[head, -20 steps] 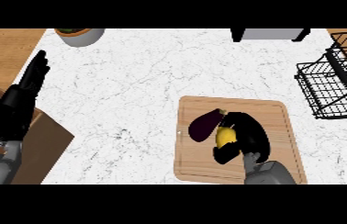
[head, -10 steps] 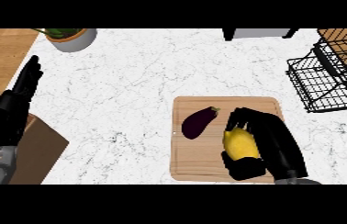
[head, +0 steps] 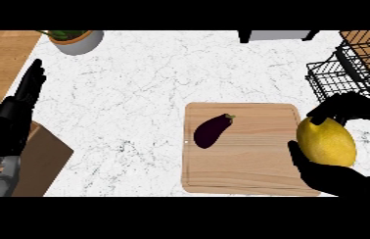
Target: Pick the lemon from the cutting board and place it in the tiered basket
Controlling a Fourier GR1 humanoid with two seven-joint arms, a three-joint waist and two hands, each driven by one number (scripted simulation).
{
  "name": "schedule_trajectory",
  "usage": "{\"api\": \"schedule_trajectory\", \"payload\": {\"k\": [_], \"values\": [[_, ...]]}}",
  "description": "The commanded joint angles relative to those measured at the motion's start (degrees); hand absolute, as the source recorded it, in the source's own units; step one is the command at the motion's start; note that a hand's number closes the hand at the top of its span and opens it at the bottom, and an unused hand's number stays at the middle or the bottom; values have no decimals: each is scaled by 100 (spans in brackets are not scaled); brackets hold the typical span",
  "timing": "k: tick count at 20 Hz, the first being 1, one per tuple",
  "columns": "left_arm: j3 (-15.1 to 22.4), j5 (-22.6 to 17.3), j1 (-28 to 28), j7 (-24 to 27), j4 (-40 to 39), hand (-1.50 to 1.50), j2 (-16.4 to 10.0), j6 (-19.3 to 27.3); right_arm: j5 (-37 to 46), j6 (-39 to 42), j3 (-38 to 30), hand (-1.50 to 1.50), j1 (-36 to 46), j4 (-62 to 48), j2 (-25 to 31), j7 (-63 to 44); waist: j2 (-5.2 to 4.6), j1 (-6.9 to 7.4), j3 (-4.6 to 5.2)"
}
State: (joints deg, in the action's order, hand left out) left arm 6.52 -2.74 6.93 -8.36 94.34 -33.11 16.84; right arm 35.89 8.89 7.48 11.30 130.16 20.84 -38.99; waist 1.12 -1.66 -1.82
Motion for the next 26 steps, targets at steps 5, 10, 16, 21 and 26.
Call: {"api": "schedule_trajectory", "payload": {"k": [5,10,16,21,26], "values": [[95,-129,-87,203,-592,0,367,-130,-1036,829,-1661,150,561,-284,1028,147,-141,35,188],[496,179,-223,176,-550,0,746,151,-1766,985,-2211,150,901,-964,1119,404,-152,69,180],[312,15,-173,218,-455,0,537,-117,-1113,1151,-2355,150,1251,-1934,1961,1158,-165,212,184],[238,-40,184,35,-516,0,458,-218,-115,856,-2200,150,1378,-2819,2545,1749,-218,279,183],[190,-5,-57,216,-485,0,559,-110,392,367,-2273,150,1229,-3647,2814,2470,-178,283,181]]}}
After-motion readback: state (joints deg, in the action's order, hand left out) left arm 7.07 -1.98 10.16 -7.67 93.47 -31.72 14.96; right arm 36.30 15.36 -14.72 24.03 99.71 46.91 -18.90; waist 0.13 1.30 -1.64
